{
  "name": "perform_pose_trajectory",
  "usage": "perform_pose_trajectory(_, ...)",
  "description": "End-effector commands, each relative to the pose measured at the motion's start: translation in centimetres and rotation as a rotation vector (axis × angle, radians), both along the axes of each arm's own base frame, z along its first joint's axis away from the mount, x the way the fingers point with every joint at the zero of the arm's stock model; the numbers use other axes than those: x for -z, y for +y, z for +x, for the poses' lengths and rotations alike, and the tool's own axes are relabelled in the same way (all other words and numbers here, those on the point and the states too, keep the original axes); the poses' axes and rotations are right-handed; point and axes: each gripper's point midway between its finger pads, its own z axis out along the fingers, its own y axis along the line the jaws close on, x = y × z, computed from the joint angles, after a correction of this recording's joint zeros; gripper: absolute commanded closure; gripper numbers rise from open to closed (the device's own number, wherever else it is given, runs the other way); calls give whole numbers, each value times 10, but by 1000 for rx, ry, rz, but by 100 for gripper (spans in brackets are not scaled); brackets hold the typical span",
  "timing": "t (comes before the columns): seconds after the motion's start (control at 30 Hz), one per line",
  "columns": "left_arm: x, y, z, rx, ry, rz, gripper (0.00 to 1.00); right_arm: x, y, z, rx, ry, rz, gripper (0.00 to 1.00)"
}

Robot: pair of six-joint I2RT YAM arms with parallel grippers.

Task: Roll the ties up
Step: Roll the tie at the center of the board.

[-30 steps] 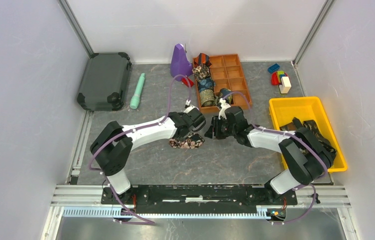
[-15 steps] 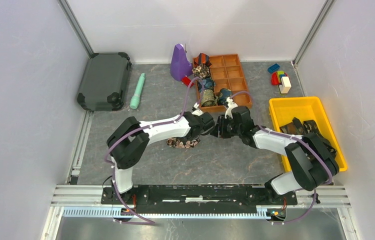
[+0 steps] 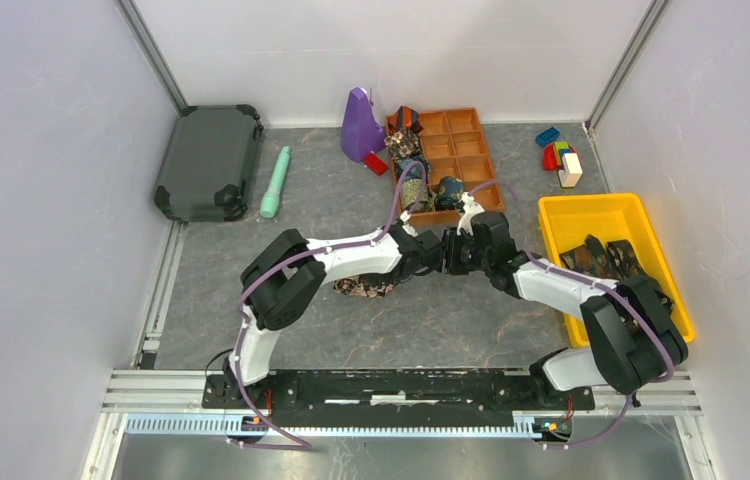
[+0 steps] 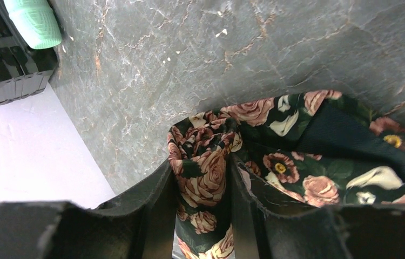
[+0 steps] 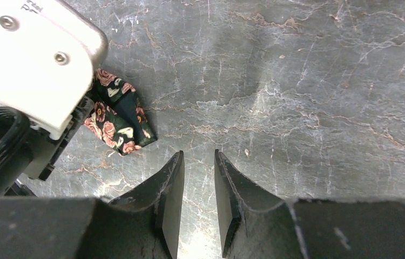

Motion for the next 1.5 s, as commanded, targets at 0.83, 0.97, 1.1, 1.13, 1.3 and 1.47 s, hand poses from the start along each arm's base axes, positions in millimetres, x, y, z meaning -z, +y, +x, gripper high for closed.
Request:
perform_pose_trajectory(0.83, -10, -36, -6, -53, -20, -199, 27, -23, -9, 8, 18, -70, -7, 67)
perform_pose_trajectory(0.97, -17, -37, -5, -54, -31, -218, 25, -24, -8, 9, 18, -70, -1, 67)
perform_pose_trajectory(1.1, -30, -35, -5, -67, -53, -234, 24, -27, -6, 10, 17, -71, 8, 67)
perform_pose_trajectory(1.13, -34, -35, -5, -68, -61, -243, 24, -27, -5, 10, 17, -71, 11, 67)
perform_pose_trajectory(1.3, -54, -39, -6, -57, -82, -322, 23, -34, 1, 10, 4, -74, 51, 67)
perform_pose_trajectory(1.47, -74, -41, -10, -42, -95, -487, 20, -47, 17, 10, -34, -89, 99, 66)
